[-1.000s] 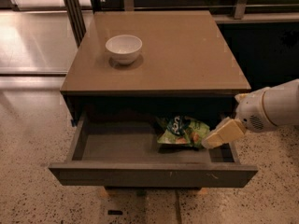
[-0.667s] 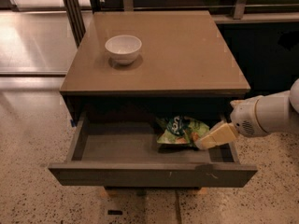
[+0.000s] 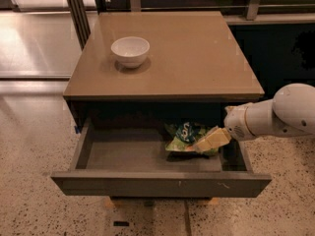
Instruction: Pick green rice chip bag from top drawer and place on counter
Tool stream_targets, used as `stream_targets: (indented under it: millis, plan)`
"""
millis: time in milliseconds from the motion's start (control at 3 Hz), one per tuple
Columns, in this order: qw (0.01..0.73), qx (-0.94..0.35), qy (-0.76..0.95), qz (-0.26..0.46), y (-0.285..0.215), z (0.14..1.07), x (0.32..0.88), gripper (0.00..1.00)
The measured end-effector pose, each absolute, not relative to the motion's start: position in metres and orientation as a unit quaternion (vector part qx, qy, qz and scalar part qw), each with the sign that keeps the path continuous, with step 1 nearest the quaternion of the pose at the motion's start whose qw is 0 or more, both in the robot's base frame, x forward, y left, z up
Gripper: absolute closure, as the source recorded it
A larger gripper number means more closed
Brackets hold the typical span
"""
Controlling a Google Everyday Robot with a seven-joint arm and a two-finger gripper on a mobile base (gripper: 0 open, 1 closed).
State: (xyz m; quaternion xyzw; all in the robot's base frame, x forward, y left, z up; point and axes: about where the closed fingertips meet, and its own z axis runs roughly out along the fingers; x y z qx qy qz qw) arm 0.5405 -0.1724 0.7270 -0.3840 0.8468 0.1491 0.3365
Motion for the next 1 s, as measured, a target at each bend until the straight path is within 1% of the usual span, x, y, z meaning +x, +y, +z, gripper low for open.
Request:
stream_targets:
  millis: [667, 1000]
  plan:
    - [0.336, -0.376, 0.851, 0.146, -0.174, 0.716, 0.541, 0.00]
    - [0.345, -0.378, 0.846, 0.152, -0.165, 0.700, 0.553, 0.00]
